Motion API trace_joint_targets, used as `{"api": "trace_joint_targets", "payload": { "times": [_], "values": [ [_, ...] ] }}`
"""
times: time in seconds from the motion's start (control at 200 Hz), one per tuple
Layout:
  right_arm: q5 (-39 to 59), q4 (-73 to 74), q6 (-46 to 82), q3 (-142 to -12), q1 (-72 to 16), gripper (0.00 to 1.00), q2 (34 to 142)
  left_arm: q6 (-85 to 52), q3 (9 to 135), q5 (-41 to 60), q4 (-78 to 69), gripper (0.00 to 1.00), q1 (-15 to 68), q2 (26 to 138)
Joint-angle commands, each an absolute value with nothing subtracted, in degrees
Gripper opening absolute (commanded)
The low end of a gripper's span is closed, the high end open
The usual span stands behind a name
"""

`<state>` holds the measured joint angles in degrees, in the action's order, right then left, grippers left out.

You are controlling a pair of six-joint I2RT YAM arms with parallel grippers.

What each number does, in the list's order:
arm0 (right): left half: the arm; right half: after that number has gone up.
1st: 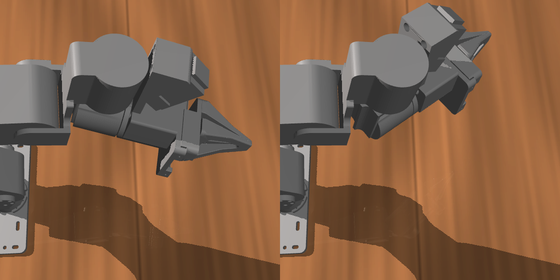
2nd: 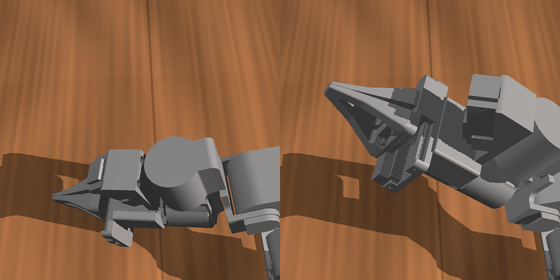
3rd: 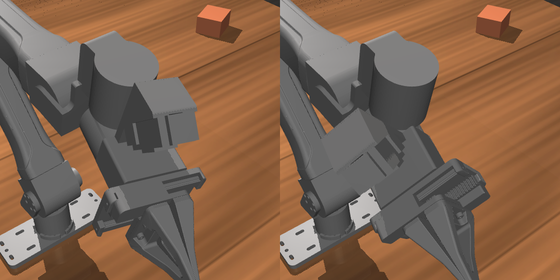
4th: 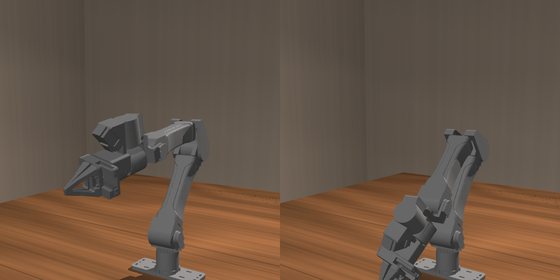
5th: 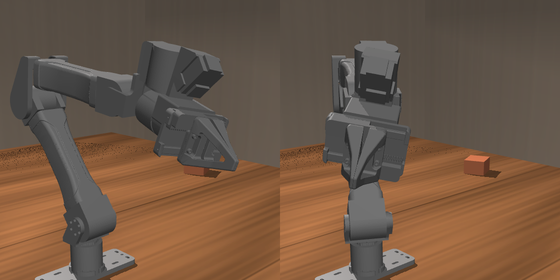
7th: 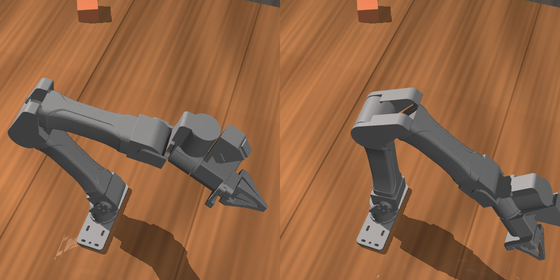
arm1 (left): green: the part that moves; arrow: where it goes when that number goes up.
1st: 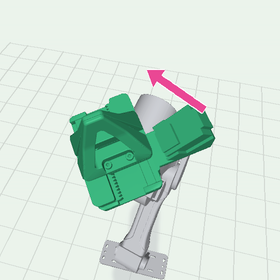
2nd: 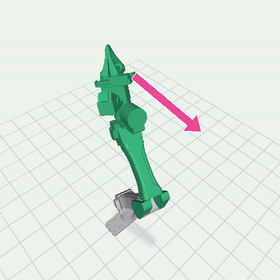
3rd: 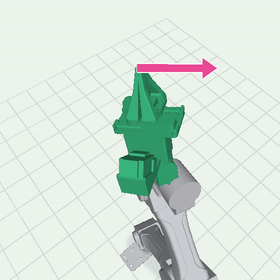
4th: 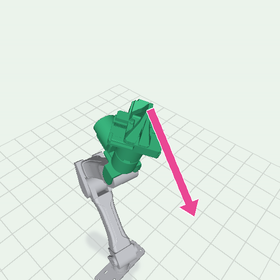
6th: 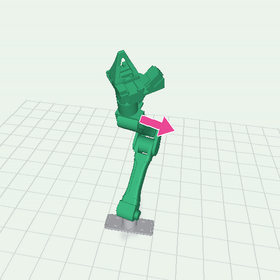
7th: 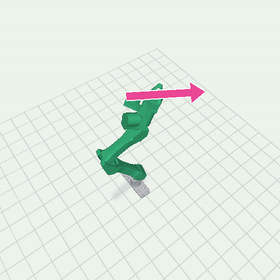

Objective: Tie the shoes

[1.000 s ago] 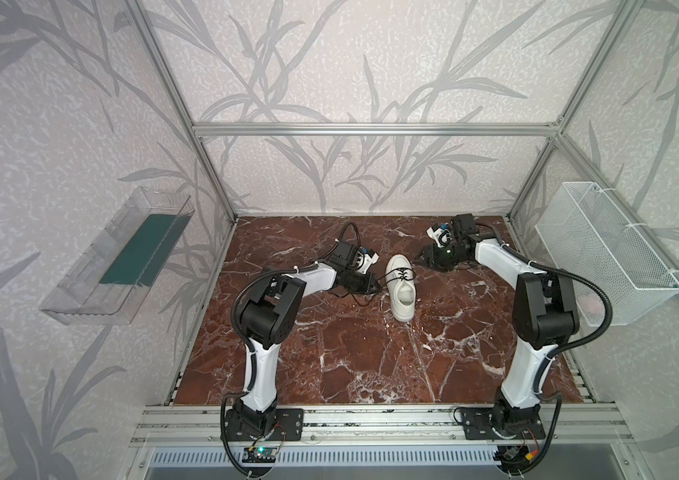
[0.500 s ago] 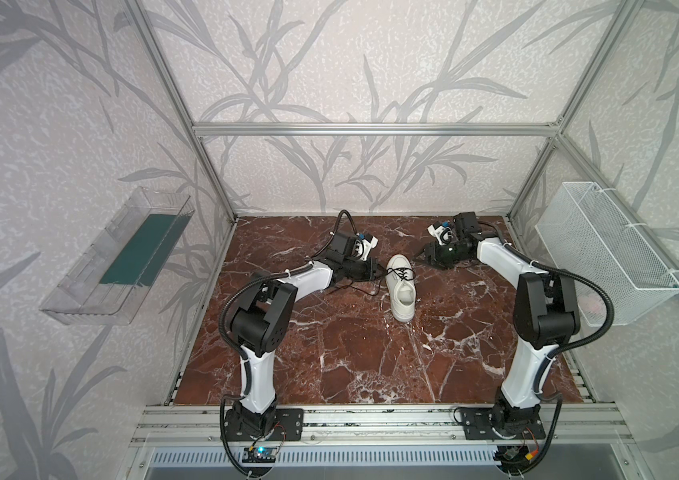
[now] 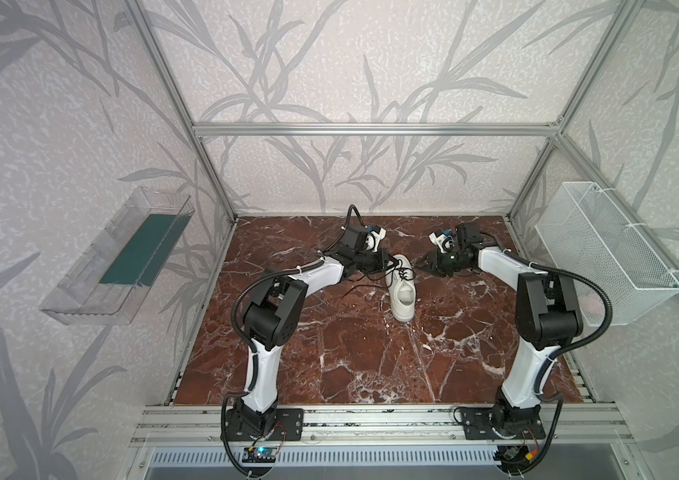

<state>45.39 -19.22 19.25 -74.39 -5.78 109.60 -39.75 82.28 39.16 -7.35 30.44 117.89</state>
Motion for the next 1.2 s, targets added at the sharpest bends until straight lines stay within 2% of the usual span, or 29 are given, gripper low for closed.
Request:
{"api": "trace_joint_targets", "payload": {
  "times": [0.0, 0.27, 0.425, 0.805, 1.04, 1.195],
  "values": [
    [49.1, -12.4, 21.4, -72.2, -4.2, 0.31, 106.8, -43.8, 84.4, 35.4, -9.4, 0.00, 31.6, 118.6],
    [51.2, -1.9, 21.6, -65.2, -3.4, 0.31, 105.1, -45.4, 89.2, 35.8, -7.4, 0.00, 32.2, 123.1],
    [51.5, 3.7, 23.0, -62.1, -2.8, 0.31, 104.4, -41.8, 93.8, 34.7, -2.6, 0.00, 32.2, 124.5],
    [52.7, 2.8, 23.7, -62.3, -2.4, 0.32, 105.9, -42.9, 99.6, 35.2, -0.8, 0.00, 32.5, 130.5],
    [52.8, 0.9, 22.3, -63.6, -2.1, 0.41, 105.8, -40.8, 102.8, 37.8, 1.8, 0.00, 32.6, 133.2],
    [52.8, 0.1, 21.1, -64.9, -2.2, 0.39, 108.1, -40.1, 103.4, 38.0, 2.4, 0.01, 32.5, 133.0]
  ]
}}
